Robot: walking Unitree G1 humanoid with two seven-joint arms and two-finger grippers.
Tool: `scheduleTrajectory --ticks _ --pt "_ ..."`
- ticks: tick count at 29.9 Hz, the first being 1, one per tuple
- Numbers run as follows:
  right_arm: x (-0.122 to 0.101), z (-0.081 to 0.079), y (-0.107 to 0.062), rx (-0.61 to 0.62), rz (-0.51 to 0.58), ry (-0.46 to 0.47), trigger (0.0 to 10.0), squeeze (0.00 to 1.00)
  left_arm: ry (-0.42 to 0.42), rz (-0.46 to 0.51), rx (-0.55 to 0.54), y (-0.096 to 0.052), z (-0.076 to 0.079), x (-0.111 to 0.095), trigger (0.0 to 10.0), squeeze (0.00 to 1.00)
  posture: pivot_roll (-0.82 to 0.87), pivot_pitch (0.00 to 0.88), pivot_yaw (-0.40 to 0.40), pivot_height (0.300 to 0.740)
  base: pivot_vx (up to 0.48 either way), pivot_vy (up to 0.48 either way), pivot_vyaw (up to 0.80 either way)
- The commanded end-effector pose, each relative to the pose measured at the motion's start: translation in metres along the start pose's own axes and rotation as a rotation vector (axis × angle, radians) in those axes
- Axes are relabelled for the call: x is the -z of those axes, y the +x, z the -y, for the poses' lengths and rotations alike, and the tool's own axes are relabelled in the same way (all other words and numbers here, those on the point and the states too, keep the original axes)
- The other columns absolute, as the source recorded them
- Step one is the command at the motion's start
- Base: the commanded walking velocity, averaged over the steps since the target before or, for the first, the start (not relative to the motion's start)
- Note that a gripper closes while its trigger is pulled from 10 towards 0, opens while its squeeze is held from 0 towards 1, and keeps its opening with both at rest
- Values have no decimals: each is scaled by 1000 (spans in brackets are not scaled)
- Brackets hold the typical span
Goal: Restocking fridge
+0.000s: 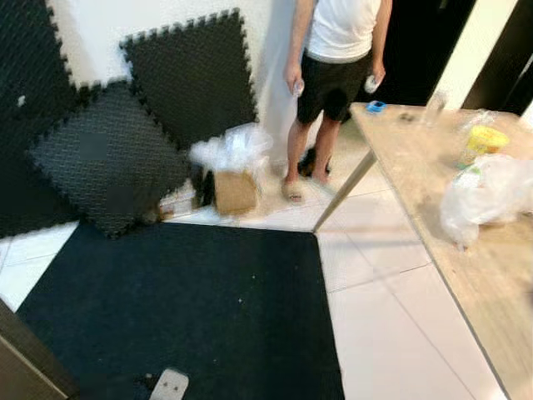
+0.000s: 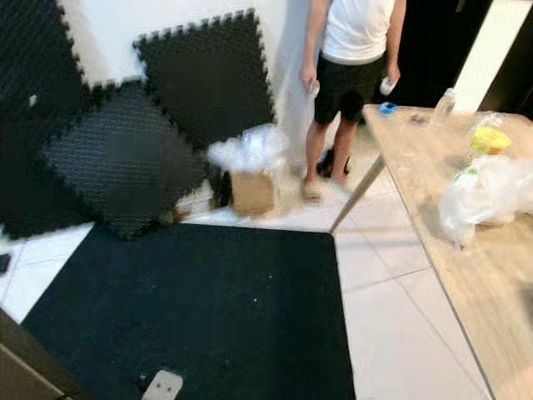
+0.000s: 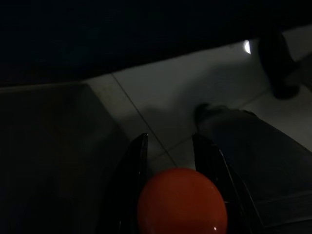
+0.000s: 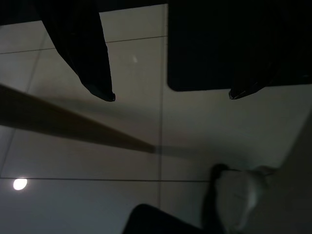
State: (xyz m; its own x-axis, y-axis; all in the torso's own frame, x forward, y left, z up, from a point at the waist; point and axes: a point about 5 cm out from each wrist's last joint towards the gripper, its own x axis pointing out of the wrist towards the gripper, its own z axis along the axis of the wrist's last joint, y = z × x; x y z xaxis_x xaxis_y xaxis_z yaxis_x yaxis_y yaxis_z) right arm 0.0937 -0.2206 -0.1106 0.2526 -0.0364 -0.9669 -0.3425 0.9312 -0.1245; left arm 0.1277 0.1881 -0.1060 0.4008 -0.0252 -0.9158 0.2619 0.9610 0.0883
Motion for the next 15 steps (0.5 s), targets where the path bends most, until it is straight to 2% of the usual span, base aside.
scheduleTrajectory --ticks 1,15 --pt "-4 4 0 11 17 10 10000 0 -4 11 -1 0 0 -3 10000 0 47 0 -9 740 0 0 0" --pt "-4 4 0 9 17 1 10000 0 -11 22 -7 1 0 -6 10000 0 46 0 -11 740 0 0 0"
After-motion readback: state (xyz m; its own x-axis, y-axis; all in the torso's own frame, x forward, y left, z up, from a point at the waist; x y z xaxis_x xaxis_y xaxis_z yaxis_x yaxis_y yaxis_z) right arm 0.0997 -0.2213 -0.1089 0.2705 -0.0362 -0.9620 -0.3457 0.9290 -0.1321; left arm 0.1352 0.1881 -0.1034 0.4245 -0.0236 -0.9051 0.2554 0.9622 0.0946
